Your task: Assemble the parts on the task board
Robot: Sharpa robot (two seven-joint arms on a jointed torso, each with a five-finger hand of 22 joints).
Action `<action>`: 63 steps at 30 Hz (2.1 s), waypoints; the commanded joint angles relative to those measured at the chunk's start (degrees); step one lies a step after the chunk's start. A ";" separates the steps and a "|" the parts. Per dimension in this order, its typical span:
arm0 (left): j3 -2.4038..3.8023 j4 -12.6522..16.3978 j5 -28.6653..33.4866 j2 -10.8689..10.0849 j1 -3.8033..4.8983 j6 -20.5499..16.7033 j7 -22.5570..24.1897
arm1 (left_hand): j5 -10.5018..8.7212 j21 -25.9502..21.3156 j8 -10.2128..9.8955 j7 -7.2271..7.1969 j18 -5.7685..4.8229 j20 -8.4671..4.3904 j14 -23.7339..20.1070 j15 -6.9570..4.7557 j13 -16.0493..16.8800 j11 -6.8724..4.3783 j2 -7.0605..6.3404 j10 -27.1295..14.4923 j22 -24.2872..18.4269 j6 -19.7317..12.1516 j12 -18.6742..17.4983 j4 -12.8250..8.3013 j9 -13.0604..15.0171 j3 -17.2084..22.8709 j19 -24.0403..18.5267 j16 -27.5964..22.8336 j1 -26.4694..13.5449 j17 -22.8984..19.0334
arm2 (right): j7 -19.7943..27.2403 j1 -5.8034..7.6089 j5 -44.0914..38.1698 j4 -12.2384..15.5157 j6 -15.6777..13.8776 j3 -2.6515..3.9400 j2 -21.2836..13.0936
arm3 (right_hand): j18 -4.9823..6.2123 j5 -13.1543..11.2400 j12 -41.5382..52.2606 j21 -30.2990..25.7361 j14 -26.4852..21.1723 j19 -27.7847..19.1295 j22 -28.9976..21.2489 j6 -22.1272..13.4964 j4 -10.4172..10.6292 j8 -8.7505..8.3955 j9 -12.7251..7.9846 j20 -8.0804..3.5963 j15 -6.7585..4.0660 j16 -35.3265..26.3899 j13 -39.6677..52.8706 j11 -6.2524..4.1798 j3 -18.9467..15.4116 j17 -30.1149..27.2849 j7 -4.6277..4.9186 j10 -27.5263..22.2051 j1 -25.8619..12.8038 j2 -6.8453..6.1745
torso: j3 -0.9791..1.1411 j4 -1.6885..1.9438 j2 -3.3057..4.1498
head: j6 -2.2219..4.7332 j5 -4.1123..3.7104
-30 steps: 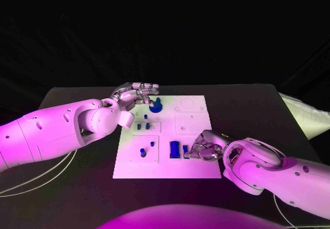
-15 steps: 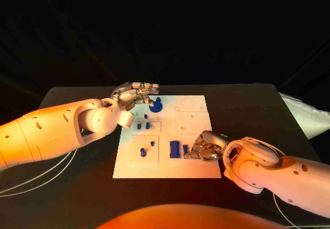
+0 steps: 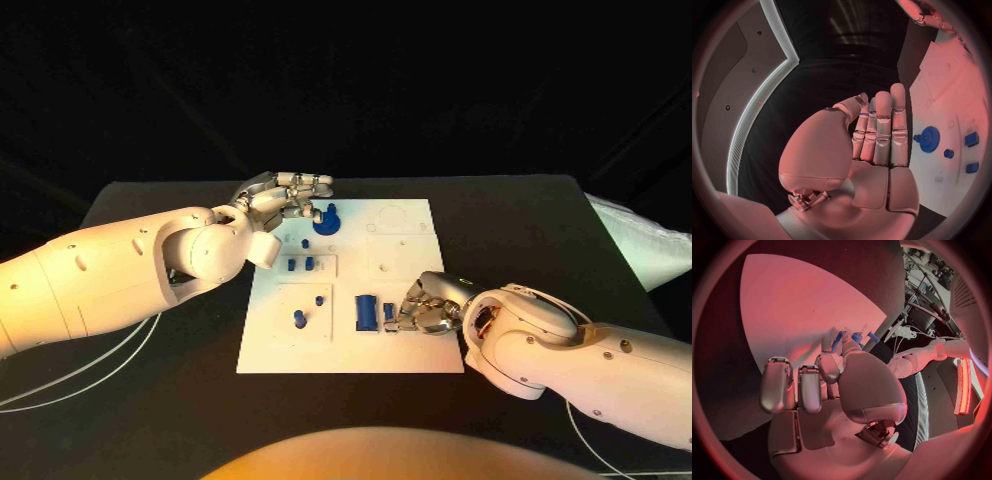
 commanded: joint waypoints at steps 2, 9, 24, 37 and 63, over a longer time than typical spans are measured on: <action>0.03 0.05 -0.25 0.08 -0.04 1.13 0.22 | 0.29 -0.20 0.24 0.14 0.62 0.11 -0.31 0.02 -0.10 0.08 0.38 -0.55 0.06 -0.36 0.37 -0.39 -0.04 0.09 0.34 0.11 -0.24 -0.17 | 0.59 -0.07 -0.37 -0.57 0.47 -0.04 0.21 | -0.77 -1.48 0.15 0.15 4.13 0.54 0.11 0.17 -0.49 -0.20 -0.06 0.02 -0.17 0.10 0.14 0.14 -0.68 3.43 0.33 0.41 0.68 0.42 | 0.01 -0.04 -0.04 | -0.07 0.15; 0.03 0.03 -0.37 0.02 -0.05 1.12 0.21 | 0.29 -0.20 0.24 0.14 0.62 0.11 -0.31 0.02 -0.10 0.08 0.38 -0.55 0.06 -0.36 0.37 -0.39 -0.04 0.09 0.34 0.11 -0.24 -0.17 | 1.80 -0.07 -0.18 -0.08 -1.21 -0.03 -0.25 | -0.76 -2.02 -0.03 0.12 4.11 0.51 0.06 0.12 -0.74 -0.22 -0.03 0.01 -0.18 0.05 0.06 0.14 -0.95 3.35 0.35 0.34 1.00 0.49 | -0.01 -0.07 -0.07 | -0.04 0.21; 0.02 -0.52 0.17 0.18 -0.52 0.25 1.09 | 0.13 -1.15 0.33 0.21 0.57 0.36 -1.72 0.39 -0.27 0.19 0.09 -1.20 -0.36 -0.75 0.69 0.13 -0.08 -0.60 -0.69 -0.81 -1.61 -0.95 | 27.38 4.88 33.08 -0.96 -5.04 0.56 -4.99 | 2.32 0.09 -24.14 -11.47 0.51 -6.80 -17.86 -7.46 -3.79 -4.53 -1.30 1.78 2.05 -10.49 -17.32 2.92 -4.00 -10.11 3.60 -12.84 5.36 1.46 | -0.29 -0.54 -1.20 | 1.32 -0.10; 0.02 -5.61 3.57 3.34 -2.14 -4.62 5.39 | -0.62 -16.86 0.60 0.68 0.31 4.52 -12.65 4.62 -2.73 2.33 0.35 -3.68 -11.48 -3.10 -1.75 1.47 -0.20 -2.88 -14.66 -24.80 -2.69 -13.46 | 46.44 9.17 65.24 -20.76 -0.29 0.63 1.49 | 5.19 -3.09 -53.56 -49.59 -14.37 -19.73 -52.33 -9.68 -10.57 -9.11 -4.73 6.25 6.74 -61.63 -48.45 7.50 1.55 -50.42 7.17 -18.65 14.81 4.77 | -1.24 -1.05 -5.68 | 5.16 0.14; 0.12 -10.87 3.91 7.96 -2.91 -10.98 7.30 | -7.07 -30.83 -6.77 -3.99 -3.59 1.28 -34.79 3.26 -6.37 -0.61 5.88 -27.98 -35.88 -28.16 -14.38 1.68 -4.13 -13.54 -37.61 -48.69 -36.23 -24.41 | 52.04 8.87 69.54 -33.29 -0.20 1.38 8.13 | 0.91 -9.42 -65.15 -71.45 -44.52 -45.62 -66.27 -33.78 -12.30 -13.11 -18.13 4.67 4.93 -82.93 -71.19 5.76 8.05 -70.55 3.53 -43.77 -26.27 1.43 | -0.45 0.46 -7.92 | 10.18 -0.67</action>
